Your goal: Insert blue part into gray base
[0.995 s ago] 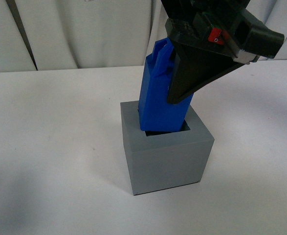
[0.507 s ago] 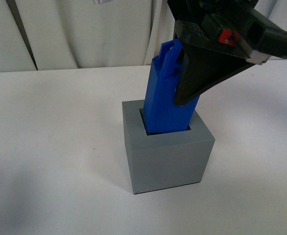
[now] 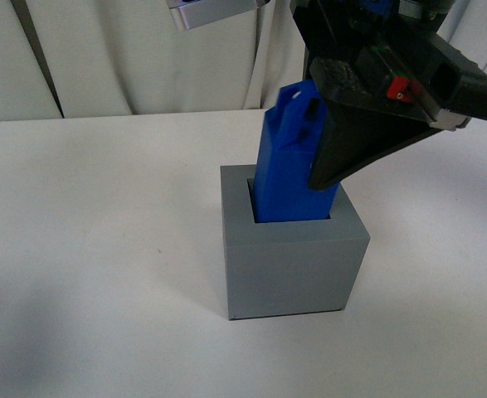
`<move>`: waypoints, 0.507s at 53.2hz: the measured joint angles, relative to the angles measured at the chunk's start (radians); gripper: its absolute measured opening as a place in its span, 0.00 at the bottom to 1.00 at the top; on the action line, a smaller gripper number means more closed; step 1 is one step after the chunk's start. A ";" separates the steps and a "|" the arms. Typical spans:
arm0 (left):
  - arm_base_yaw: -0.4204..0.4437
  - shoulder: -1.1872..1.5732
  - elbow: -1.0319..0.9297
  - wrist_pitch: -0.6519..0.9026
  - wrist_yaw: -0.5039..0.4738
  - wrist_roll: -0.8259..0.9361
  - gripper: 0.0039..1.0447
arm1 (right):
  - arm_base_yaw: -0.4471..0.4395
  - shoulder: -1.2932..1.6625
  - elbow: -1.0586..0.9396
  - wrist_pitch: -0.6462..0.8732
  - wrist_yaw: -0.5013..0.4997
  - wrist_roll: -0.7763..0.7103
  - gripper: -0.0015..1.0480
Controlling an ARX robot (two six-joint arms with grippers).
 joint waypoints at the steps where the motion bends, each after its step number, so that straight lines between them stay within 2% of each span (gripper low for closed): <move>1: 0.000 0.000 0.000 0.000 0.000 0.000 0.94 | 0.000 0.000 -0.001 0.002 0.000 0.000 0.61; 8: 0.000 0.000 0.000 0.000 0.000 0.000 0.94 | 0.000 0.000 0.003 0.010 -0.037 0.013 0.87; 11: 0.000 0.000 0.000 0.000 0.000 0.000 0.94 | -0.002 0.000 0.013 0.013 -0.055 0.022 0.94; 20: 0.000 0.000 0.000 0.000 0.000 0.000 0.94 | -0.024 -0.019 0.031 0.026 -0.115 0.046 0.93; 27: 0.000 0.000 0.000 0.000 0.000 0.000 0.94 | -0.078 -0.094 -0.002 0.062 -0.181 0.056 0.93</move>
